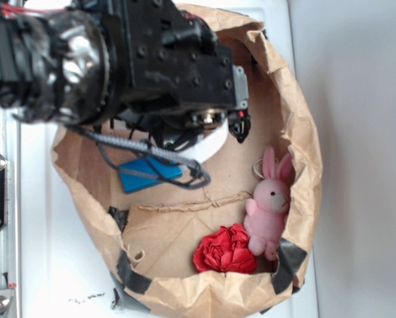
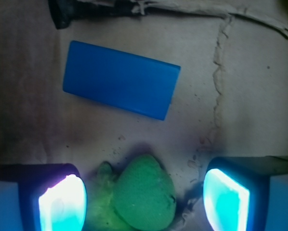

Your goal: Grab the green animal.

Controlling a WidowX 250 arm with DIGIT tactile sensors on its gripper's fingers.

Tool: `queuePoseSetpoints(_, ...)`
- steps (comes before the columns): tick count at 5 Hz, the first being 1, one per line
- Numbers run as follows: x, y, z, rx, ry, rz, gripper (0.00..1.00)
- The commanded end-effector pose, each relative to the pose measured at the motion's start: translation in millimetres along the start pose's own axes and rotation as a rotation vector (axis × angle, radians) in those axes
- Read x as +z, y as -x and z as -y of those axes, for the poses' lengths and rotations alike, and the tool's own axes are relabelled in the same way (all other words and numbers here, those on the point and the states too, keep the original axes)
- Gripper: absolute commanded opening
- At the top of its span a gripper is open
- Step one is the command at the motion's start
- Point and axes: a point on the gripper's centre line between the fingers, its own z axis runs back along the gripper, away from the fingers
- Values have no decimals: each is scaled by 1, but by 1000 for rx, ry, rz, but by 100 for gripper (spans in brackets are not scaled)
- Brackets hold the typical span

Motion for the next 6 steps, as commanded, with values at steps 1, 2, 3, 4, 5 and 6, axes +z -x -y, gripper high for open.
queuePoseSetpoints(1, 7, 22, 8, 0, -48, -42, 100)
queuePoseSetpoints(2, -10, 19, 4, 3, -34, -88, 100)
queuePoseSetpoints(3, -33, 17, 5, -16, 55, -148, 100)
queuePoseSetpoints(4, -37, 11, 11, -33, 64, -130, 100)
queuePoseSetpoints(5, -46, 2, 11, -26, 45, -131, 100)
queuePoseSetpoints(6, -55, -5, 16, -47, 50, -147, 100)
